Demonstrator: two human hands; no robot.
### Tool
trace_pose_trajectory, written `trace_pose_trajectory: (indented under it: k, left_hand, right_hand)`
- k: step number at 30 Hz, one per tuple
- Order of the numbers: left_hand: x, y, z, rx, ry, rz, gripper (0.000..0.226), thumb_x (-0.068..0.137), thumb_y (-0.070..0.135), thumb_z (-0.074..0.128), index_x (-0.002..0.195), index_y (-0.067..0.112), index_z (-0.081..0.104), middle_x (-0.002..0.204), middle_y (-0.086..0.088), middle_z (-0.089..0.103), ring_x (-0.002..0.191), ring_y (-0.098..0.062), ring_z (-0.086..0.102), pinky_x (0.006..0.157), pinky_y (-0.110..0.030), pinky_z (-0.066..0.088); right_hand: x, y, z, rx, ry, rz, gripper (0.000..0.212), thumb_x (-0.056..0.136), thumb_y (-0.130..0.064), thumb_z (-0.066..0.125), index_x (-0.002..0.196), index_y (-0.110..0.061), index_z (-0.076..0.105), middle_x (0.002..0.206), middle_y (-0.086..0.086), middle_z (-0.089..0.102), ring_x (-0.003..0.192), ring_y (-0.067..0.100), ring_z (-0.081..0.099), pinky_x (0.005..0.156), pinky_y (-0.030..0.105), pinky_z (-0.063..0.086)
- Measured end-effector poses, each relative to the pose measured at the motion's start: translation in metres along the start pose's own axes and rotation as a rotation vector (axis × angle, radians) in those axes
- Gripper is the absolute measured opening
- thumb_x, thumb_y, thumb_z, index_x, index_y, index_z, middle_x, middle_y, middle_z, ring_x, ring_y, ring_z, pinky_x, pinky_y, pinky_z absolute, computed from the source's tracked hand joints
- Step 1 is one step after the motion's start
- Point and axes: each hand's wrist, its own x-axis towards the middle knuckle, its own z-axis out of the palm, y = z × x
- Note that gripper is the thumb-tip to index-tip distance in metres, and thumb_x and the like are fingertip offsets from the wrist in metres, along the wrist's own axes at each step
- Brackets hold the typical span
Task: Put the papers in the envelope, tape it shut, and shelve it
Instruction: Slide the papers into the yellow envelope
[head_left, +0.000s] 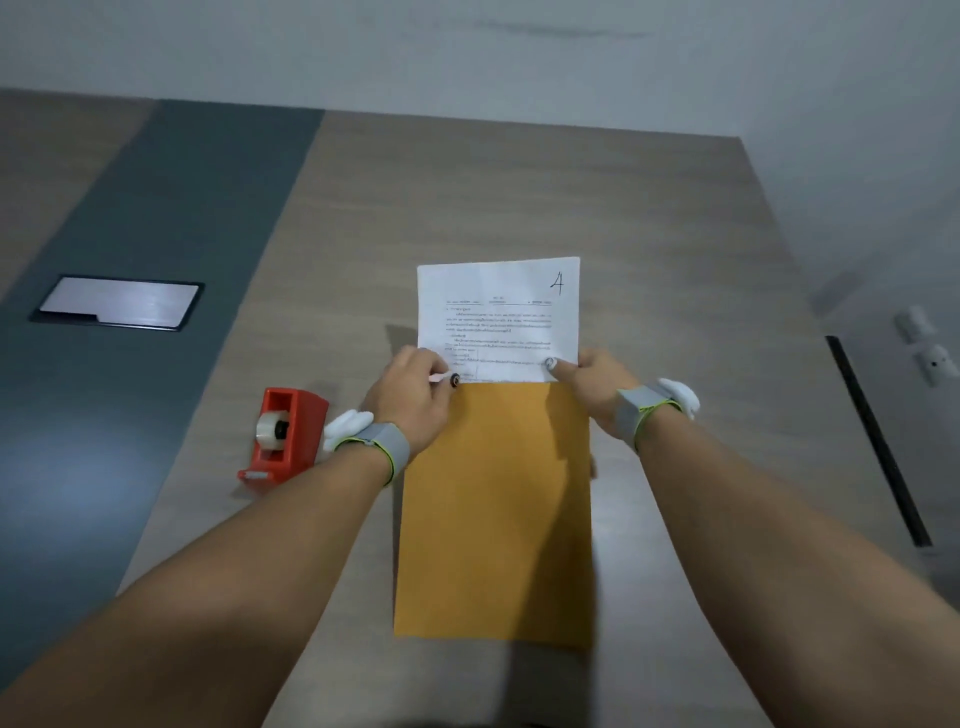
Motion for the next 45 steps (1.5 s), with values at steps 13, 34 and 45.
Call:
trace_pose_trajectory:
  k: [13,34,45]
  left_hand:
    - [-0.008,0.019,-0.059,-0.909,-0.196,-0.401,0.028,0.106,0.032,0.046,0.092,0.020,0.068,0.072,0.005,0.074,0.056,-0.011,0.063,0.062,-0.031,0.053]
    - [-0.018,0.039,-0.087,-1.082,-0.378,-0.211,0.018,0.102,0.014,0.053,0.100,0.008,0.069,0.090,-0.009,0.075,0.079,-0.022,0.067,0.073,-0.037,0.055]
    - [-0.011,0.041,-0.091,-1.235,-0.325,-0.268,0.016,0.102,0.012,0.053,0.104,0.004,0.066,0.100,-0.013,0.076,0.096,-0.024,0.071,0.094,-0.037,0.055]
  right_hand:
    - [-0.072,-0.010,-0.025,0.386,-0.091,-0.134,0.033,0.099,-0.015,0.056,0.131,-0.008,0.060,0.127,0.012,0.067,0.116,0.034,0.063,0.103,0.048,0.048]
    - [-0.098,-0.023,-0.042,0.459,0.034,-0.219,0.018,0.095,-0.014,0.061,0.111,-0.013,0.069,0.121,0.019,0.069,0.109,0.037,0.066,0.101,0.053,0.049]
    - [-0.104,-0.044,-0.053,-0.447,0.047,-0.338,0.039,0.096,-0.031,0.057,0.113,0.004,0.064,0.109,0.027,0.069,0.091,0.042,0.065,0.076,0.046,0.053]
